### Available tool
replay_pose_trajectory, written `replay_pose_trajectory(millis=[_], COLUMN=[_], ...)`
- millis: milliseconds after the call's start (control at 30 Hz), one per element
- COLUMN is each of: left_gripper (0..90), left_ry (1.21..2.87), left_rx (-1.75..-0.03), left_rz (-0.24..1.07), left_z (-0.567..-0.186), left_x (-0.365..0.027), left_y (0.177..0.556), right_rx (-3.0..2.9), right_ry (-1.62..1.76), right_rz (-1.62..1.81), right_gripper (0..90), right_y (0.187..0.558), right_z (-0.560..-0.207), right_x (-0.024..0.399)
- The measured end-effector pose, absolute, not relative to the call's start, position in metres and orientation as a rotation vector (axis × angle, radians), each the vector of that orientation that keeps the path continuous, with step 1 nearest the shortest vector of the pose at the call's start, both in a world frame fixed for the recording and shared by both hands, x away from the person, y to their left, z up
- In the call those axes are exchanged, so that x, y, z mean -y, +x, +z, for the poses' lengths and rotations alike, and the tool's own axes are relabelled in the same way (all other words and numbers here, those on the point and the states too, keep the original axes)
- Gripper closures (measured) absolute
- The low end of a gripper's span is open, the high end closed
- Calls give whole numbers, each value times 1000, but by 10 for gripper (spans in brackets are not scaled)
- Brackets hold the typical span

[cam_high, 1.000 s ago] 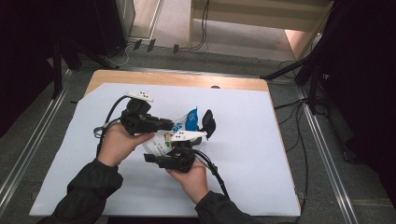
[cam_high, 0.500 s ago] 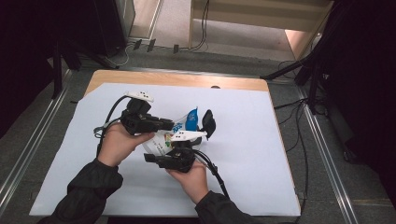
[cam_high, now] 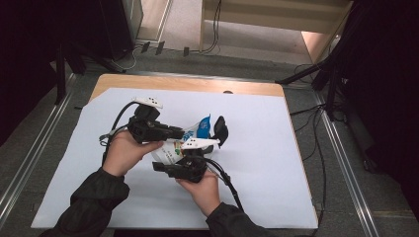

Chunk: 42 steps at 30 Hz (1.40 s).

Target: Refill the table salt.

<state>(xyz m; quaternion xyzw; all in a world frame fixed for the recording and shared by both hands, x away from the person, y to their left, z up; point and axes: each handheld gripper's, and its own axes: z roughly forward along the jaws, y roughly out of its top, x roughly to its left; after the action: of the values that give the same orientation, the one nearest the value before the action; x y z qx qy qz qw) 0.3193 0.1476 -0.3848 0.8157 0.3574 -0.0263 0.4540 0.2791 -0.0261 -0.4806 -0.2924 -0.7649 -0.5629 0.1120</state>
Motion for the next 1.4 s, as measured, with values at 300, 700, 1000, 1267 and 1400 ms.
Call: replay_pose_trajectory(millis=[300, 700, 1000, 1267, 1400], left_gripper=[822, 887, 899, 894, 893], left_ry=[2025, 2042, 2053, 2042, 2047], left_rx=[-883, -878, -883, -885, -886], left_rz=[-75, -26, -1, -3, -4], left_z=[-384, -381, -379, -379, -379], left_x=[-149, -152, -152, -151, -151], left_y=[319, 316, 316, 316, 316], right_rx=[2242, 2244, 2237, 2217, 2203], right_ry=[-869, -848, -851, -854, -860], right_rz=[-1662, -1669, -1668, -1669, -1671], right_gripper=[659, 659, 659, 660, 660], right_y=[280, 279, 279, 280, 280], right_z=[-481, -480, -480, -480, -480], right_x=[27, 26, 26, 27, 27])
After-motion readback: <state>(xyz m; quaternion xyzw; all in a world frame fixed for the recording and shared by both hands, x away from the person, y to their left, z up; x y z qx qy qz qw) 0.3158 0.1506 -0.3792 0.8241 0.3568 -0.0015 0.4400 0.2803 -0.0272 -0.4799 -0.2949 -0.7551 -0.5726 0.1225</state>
